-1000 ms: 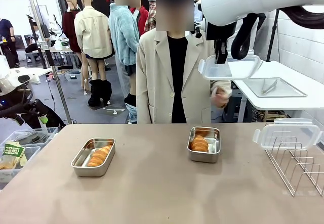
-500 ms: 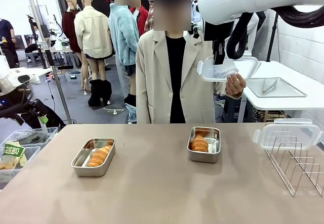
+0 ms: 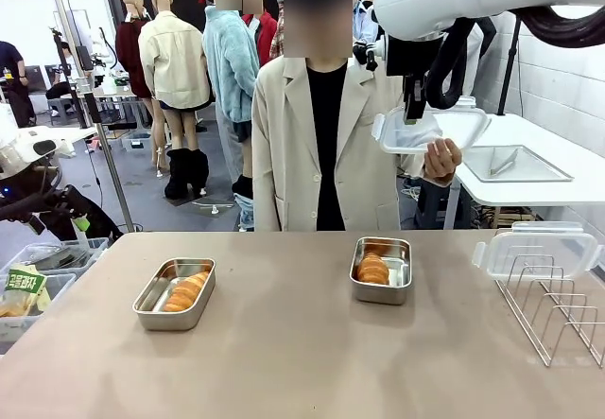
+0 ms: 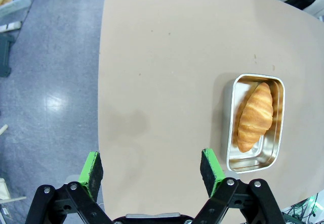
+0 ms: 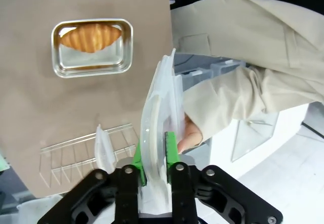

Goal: Place the bread in airtight containers.
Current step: Pick up one Airtight Container lid and hand it to the human.

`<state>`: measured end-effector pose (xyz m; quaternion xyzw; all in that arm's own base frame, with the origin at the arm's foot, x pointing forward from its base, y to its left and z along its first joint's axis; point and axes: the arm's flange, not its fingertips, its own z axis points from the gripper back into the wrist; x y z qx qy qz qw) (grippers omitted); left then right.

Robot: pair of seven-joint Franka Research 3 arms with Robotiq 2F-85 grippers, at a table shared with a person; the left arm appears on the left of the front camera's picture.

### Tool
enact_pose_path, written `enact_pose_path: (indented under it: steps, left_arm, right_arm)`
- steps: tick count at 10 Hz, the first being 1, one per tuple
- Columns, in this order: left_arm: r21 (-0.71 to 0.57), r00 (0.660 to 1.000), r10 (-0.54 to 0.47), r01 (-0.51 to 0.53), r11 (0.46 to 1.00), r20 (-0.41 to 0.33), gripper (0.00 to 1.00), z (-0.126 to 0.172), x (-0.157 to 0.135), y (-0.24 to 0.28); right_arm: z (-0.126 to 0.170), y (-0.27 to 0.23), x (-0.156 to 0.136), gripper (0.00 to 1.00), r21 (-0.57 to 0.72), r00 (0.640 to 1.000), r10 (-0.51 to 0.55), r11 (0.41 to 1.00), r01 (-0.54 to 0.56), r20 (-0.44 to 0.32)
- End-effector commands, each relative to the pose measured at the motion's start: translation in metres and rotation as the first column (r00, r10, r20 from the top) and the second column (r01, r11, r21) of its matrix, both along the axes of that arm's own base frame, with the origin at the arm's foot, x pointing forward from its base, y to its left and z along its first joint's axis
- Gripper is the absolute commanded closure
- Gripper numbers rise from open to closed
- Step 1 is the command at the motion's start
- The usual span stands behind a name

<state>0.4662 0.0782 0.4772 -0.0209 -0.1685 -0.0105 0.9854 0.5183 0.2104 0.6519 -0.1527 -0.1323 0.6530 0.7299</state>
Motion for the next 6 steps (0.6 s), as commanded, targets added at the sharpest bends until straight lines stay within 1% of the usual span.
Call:
enact_pose_path:
  steps: [1, 2, 3, 5, 6]
  left_arm:
    - [0.006, 1.000, 0.000, 0.000, 1.000, -0.002, 0.00, 0.002, -0.001, 0.002]
    - [0.006, 1.000, 0.000, 0.000, 1.000, -0.002, 0.00, 0.002, -0.001, 0.002]
    - [0.006, 1.000, 0.000, 0.000, 1.000, -0.002, 0.00, 0.002, -0.001, 0.002]
    - [0.006, 1.000, 0.000, 0.000, 1.000, -0.002, 0.00, 0.002, -0.001, 0.002]
    - [0.006, 1.000, 0.000, 0.000, 1.000, -0.002, 0.00, 0.002, -0.001, 0.002]
  right_arm:
    - [0.012, 0.000, -0.009, 0.30, 0.032, 0.998, -0.015, 0.999, 0.017, -0.066]
    - [0.018, -0.006, -0.021, 0.11, 0.019, 0.994, -0.043, 0.999, 0.045, -0.100]
    - [0.025, -0.016, -0.037, 0.00, 0.021, 0.987, -0.049, 0.998, 0.053, -0.151]
    - [0.035, -0.050, -0.066, 0.00, 0.041, 0.961, 0.024, 0.999, -0.013, -0.274]
    - [0.034, -0.066, -0.074, 0.00, 0.056, 0.948, 0.050, 0.998, -0.034, -0.314]
